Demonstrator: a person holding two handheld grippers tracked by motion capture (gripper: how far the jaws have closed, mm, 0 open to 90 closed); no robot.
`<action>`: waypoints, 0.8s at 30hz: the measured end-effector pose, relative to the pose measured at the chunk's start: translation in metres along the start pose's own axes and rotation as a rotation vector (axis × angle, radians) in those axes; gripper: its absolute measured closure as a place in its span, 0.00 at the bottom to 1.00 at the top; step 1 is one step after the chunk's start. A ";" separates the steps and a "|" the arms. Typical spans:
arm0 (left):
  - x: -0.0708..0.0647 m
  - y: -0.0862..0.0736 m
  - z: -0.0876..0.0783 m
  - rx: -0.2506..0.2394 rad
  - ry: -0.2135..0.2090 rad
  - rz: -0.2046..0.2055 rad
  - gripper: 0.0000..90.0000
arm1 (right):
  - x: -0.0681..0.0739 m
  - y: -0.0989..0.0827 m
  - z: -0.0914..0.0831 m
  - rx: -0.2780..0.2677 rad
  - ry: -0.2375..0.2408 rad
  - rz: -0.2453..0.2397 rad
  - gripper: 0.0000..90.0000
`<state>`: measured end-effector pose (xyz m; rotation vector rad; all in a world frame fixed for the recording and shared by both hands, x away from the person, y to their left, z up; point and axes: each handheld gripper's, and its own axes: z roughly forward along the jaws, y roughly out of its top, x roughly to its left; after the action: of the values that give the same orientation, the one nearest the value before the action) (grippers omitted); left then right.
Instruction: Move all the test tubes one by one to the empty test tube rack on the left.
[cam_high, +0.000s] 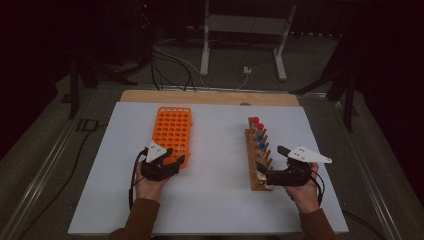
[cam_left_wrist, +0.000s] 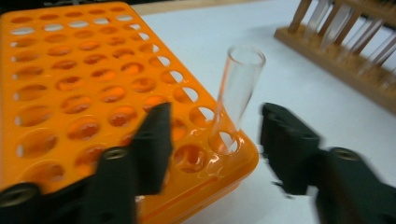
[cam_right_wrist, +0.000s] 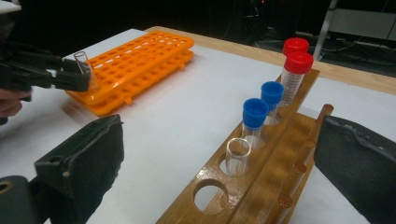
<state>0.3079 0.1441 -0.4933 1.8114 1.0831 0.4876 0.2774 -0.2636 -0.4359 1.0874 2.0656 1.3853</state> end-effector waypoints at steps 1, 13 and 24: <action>0.001 0.001 -0.004 -0.016 0.004 -0.012 0.42 | 0.000 0.000 0.000 0.000 0.000 0.000 0.03; 0.000 0.011 -0.026 -0.116 -0.021 -0.088 0.02 | -0.001 -0.012 0.018 0.079 -0.047 -0.029 0.42; -0.009 0.017 -0.024 -0.150 -0.023 -0.073 0.01 | 0.001 -0.016 0.032 0.092 -0.101 -0.059 0.84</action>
<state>0.2934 0.1462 -0.4660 1.6375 1.0645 0.4898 0.2939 -0.2476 -0.4636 1.1008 2.0885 1.1928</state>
